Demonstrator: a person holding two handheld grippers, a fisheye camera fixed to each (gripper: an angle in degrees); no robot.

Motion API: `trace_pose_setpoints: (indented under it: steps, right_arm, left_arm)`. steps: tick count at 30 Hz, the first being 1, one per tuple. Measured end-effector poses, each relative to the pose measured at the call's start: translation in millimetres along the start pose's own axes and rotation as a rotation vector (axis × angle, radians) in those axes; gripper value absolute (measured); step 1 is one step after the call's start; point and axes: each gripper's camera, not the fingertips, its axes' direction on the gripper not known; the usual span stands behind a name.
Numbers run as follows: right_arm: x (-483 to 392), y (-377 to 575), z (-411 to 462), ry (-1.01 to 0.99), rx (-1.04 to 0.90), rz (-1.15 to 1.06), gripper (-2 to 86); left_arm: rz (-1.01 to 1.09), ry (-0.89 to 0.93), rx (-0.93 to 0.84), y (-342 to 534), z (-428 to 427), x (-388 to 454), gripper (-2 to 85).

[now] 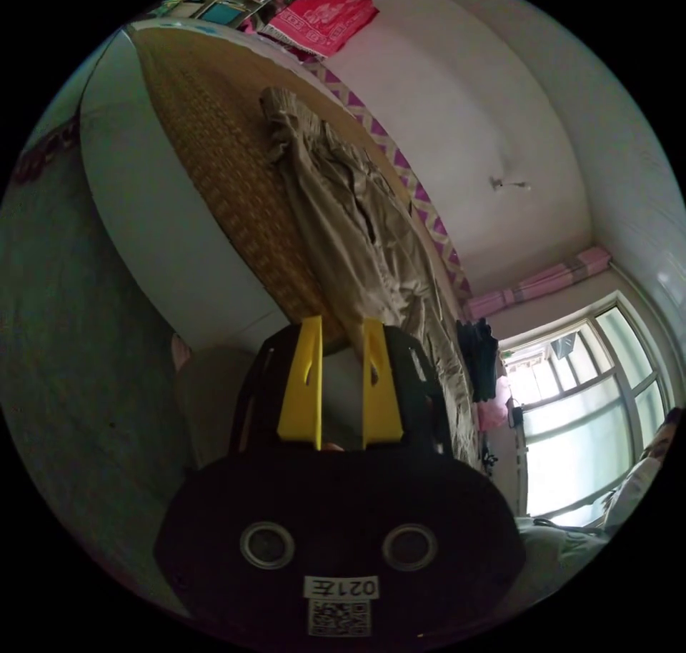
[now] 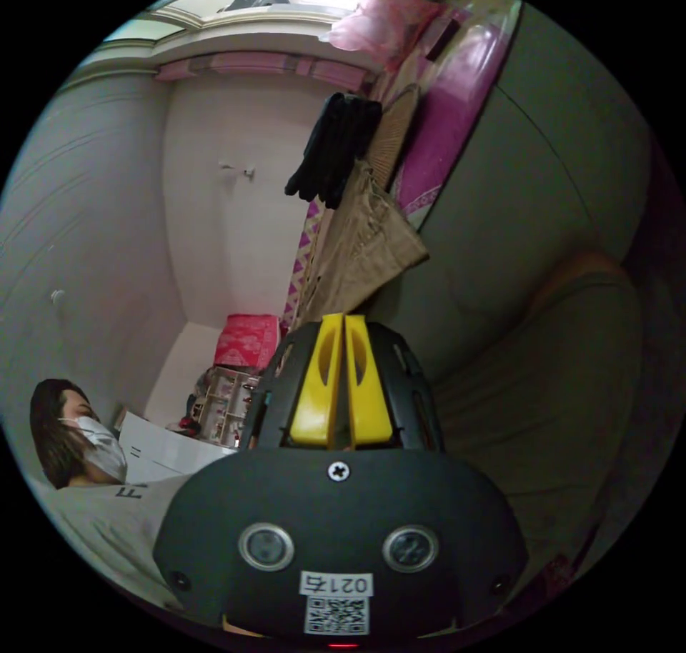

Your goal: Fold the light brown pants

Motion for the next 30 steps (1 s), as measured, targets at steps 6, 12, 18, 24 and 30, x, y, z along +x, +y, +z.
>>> trace_pose_setpoints:
  steps: [6,12,18,24,30]
  right_arm:
    - [-6,-20,-5,-0.024,-0.007,-0.018,-0.5]
    - [1,-31,0,-0.045,-0.008,0.001,-0.5]
    - [9,-35,12,-0.059,-0.008,0.017,-0.5]
    - [5,-43,31,-0.083,-0.017,0.004,-0.6]
    - [-34,-77,65,-0.161,-0.058,-0.082,-0.6]
  left_arm:
    - [0.035,0.002,0.073,-29,-7,-2,8.2]
    - [0.01,0.005,0.015,-58,8,-12,8.5]
    - [-0.031,0.1,0.035,-77,13,-21,6.0]
    - [0.048,0.091,0.008,-98,26,6,-0.8]
    - [0.239,0.053,0.003,-143,39,87,-0.9]
